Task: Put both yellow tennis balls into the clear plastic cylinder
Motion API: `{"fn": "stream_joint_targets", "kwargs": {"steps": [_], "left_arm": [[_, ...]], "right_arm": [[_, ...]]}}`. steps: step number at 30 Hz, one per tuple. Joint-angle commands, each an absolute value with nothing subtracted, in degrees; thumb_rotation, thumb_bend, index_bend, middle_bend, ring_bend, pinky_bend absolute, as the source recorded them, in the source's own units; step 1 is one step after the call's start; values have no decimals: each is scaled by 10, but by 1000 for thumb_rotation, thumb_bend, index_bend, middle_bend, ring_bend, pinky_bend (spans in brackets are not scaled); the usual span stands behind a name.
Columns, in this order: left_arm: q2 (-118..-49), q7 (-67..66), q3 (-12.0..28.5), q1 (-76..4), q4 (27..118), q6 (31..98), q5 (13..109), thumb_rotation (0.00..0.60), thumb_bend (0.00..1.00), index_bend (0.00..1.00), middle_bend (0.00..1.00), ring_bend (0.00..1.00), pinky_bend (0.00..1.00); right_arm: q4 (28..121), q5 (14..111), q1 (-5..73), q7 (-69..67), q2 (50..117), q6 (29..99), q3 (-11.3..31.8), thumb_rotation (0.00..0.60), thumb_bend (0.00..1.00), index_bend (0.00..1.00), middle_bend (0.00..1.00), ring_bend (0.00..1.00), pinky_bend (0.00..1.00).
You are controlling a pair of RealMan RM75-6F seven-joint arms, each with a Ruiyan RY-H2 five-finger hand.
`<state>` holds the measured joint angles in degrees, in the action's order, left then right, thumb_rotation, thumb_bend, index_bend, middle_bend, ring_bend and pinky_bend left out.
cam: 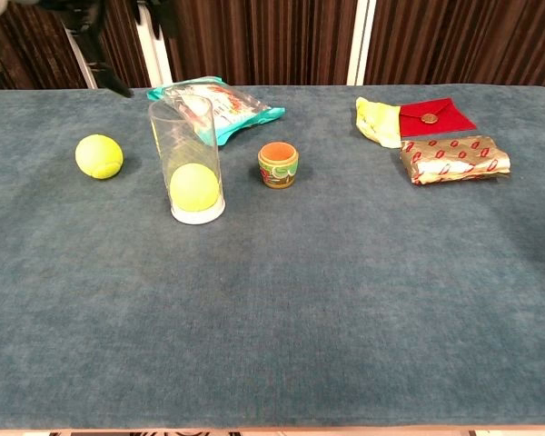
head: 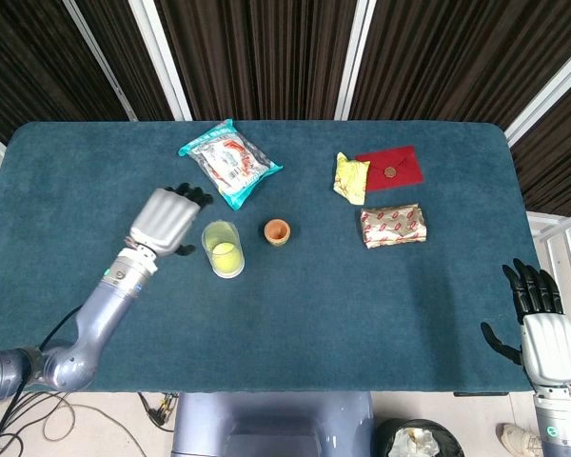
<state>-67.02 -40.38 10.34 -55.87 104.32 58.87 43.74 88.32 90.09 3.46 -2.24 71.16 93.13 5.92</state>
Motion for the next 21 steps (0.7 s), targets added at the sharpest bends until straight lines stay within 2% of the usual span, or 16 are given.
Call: {"fn": "stream_joint_targets", "kwargs": {"steps": [1,7,21], "left_arm": [[-667,-369,91,-538,1011,581,423,600,67,272,250,212,393],[-682,-327,73,-520,937,540,412,600,67,260,237,194,358],[-789,-273,51,-514,731,461,425,600,67,242,202,177,335]], "right_arm": [[884,900,35,-22,712,931,59,600,337,0,17,24,0],[882,897,36,-16,714,927,59,600,337,0,17,24,0],[876,897,40,-10,718,920,58,600,337,0,17,24,0]]}}
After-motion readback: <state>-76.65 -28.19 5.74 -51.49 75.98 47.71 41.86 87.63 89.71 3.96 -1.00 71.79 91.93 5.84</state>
